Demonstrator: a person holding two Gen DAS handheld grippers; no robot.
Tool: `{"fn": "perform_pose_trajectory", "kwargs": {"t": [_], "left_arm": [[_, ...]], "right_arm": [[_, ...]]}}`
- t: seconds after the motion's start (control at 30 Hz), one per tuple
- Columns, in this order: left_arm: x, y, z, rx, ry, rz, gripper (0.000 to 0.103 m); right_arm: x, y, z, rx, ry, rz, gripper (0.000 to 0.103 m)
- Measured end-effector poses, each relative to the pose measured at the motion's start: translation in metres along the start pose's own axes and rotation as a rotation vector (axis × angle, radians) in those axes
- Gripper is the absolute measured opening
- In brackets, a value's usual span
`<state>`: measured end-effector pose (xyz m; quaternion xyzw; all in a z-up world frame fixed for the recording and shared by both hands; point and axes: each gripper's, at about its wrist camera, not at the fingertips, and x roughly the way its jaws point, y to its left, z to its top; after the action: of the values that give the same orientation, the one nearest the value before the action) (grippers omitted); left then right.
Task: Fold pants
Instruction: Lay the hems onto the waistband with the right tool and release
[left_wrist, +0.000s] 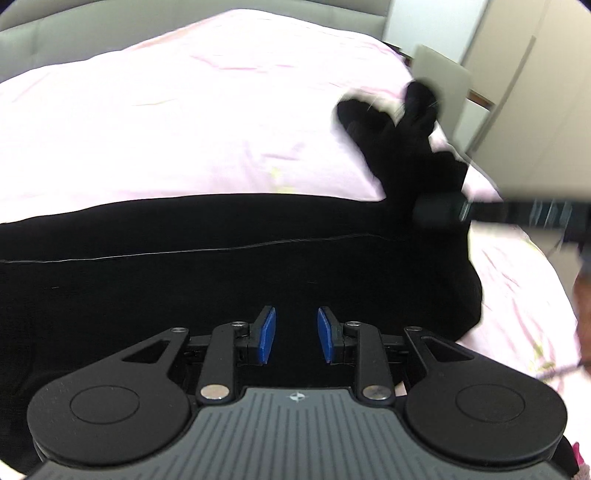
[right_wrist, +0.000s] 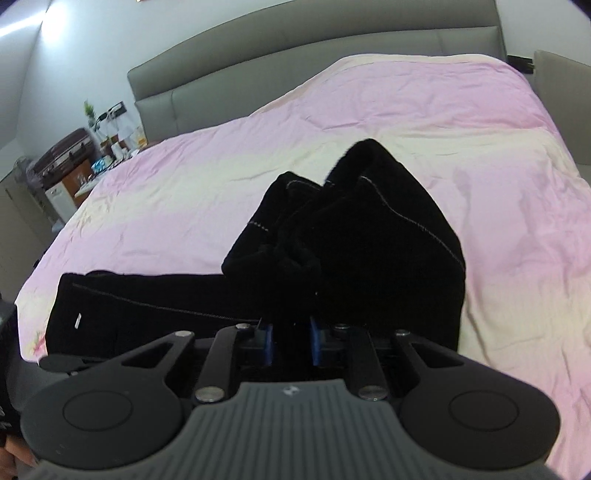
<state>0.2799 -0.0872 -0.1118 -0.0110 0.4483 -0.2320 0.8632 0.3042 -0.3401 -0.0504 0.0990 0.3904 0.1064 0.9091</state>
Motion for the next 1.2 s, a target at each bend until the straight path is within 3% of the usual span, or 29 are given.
{"fn": "perform_pose_trajectory", "kwargs": {"t": [0.23, 0.37, 0.4, 0.43, 0.5, 0.53, 0.67, 0.83, 0.87, 0.9, 0.93, 1.13, 1.2], "left_arm": [[0.000, 0.039, -0.005, -0.094, 0.001, -0.001, 0.031], [0.001, 0.047, -0.006, -0.111, 0.004, -0.008, 0.031], [0.001, 0.048, -0.004, -0.114, 0.004, -0.011, 0.031], [0.002, 0.049, -0.002, -0.119, 0.003, -0.012, 0.031], [0.003, 0.050, -0.001, -0.136, 0.003, -0.009, 0.031], [0.003, 0.052, -0.001, -0.145, 0.005, -0.004, 0.031], [0.009, 0.045, -0.001, -0.167, 0.020, 0.014, 0.031], [0.007, 0.041, -0.003, -0.172, 0.023, 0.025, 0.031], [0.007, 0.041, -0.002, -0.170, 0.024, 0.027, 0.031], [0.006, 0.041, -0.002, -0.169, 0.024, 0.029, 0.031], [0.004, 0.041, -0.002, -0.167, 0.023, 0.030, 0.031], [0.003, 0.046, 0.004, -0.230, 0.008, -0.059, 0.032], [0.006, 0.046, 0.006, -0.277, 0.007, -0.104, 0.043]], "right_arm": [[0.070, 0.030, -0.036, -0.064, 0.162, 0.032, 0.015], [0.082, 0.036, -0.050, -0.120, 0.210, 0.022, 0.020], [0.079, 0.037, -0.053, -0.134, 0.218, 0.027, 0.024], [0.073, 0.035, -0.053, -0.138, 0.223, 0.049, 0.038], [0.063, 0.029, -0.050, -0.100, 0.233, 0.111, 0.054], [0.060, 0.029, -0.046, -0.077, 0.240, 0.128, 0.056], [0.052, 0.029, -0.035, -0.085, 0.221, 0.126, 0.056], [0.076, 0.046, -0.037, -0.132, 0.240, 0.111, 0.055], [0.082, 0.050, -0.039, -0.143, 0.239, 0.089, 0.051], [0.086, 0.051, -0.040, -0.146, 0.237, 0.064, 0.029], [0.088, 0.049, -0.041, -0.137, 0.240, 0.068, 0.026], [0.058, 0.046, -0.039, -0.102, 0.228, 0.175, 0.022], [0.057, 0.051, -0.042, -0.131, 0.231, 0.169, 0.022]]}}
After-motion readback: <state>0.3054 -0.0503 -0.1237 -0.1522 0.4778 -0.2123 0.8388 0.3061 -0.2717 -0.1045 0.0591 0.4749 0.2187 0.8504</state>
